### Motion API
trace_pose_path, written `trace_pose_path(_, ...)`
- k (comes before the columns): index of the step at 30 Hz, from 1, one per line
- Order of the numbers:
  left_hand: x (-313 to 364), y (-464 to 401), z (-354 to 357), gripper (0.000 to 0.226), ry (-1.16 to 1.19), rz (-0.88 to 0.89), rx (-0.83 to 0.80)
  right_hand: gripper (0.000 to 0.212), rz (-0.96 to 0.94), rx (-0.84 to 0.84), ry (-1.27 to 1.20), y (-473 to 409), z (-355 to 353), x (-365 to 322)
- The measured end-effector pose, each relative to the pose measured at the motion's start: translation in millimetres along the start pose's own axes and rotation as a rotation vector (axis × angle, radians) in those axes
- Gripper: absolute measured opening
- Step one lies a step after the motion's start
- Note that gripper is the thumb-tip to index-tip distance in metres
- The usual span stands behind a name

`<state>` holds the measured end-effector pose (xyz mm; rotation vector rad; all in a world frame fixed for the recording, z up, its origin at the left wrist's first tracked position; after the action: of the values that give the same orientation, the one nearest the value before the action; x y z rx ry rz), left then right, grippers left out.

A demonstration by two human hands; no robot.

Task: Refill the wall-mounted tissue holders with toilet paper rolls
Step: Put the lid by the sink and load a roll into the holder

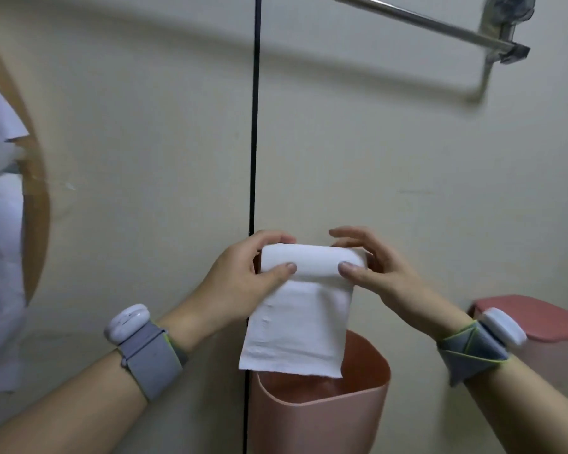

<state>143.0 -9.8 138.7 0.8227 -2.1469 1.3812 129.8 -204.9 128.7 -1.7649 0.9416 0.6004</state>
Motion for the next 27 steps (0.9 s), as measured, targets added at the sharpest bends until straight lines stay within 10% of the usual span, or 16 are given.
trace_pose_path(7, -1, -11, 15, 0.027, 0.083, -0.066, 0.039, 0.037, -0.188, -0.018, 0.094, -11, -19, -4)
trace_pose_path(15, 54, 1, 24, 0.029, -0.565, 0.328, 0.016, 0.034, -0.119, -0.069, -0.040, -20, -14, 7)
trace_pose_path(27, -11, 0, 11, 0.020, 0.144, -0.290, 0.045, 0.035, -0.283, -0.098, -0.050, -22, -7, 2)
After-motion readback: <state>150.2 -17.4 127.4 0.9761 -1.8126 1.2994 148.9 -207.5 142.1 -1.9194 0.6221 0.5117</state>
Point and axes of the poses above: each hand's wrist, its own y-axis away from the middle knuckle, its own z-axis out of the palm, x = y × z, the point moved 10 cm from there along -y, towards the middle knuckle, and after that the axes turned 1 degree about y, right-handed, at the moved point
